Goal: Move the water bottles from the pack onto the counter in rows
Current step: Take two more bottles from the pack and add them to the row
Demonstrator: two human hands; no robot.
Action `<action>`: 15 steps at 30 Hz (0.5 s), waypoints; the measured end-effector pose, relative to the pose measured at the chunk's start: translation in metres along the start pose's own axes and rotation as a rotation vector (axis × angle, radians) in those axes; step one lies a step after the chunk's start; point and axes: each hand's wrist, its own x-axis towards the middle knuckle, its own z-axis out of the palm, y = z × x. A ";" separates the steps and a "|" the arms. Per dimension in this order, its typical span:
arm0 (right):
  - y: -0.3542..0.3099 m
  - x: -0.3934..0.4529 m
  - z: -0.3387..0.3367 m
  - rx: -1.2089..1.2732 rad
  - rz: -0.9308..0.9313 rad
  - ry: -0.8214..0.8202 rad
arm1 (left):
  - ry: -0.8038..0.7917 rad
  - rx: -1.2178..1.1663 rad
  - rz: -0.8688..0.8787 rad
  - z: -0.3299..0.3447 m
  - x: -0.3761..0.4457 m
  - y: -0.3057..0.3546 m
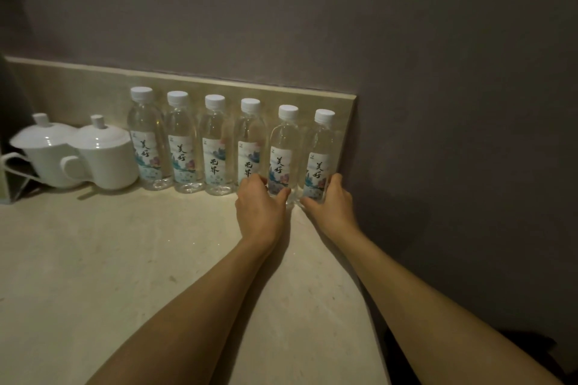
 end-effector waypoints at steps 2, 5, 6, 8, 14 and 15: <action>0.000 0.002 0.001 0.002 -0.001 0.003 | 0.000 0.014 0.002 0.001 0.001 0.000; 0.000 0.004 0.003 0.002 -0.005 0.006 | 0.000 0.026 0.006 0.001 0.002 0.001; 0.000 0.005 0.004 0.003 -0.007 0.006 | 0.001 0.029 0.006 0.002 0.003 0.002; 0.000 0.006 0.005 0.006 -0.007 0.009 | 0.002 0.028 0.010 0.003 0.003 0.002; 0.000 0.010 0.008 -0.019 -0.008 0.028 | 0.010 0.036 0.030 0.006 0.006 0.002; 0.000 0.011 0.008 -0.021 -0.009 0.025 | 0.014 0.039 0.030 0.007 0.006 0.002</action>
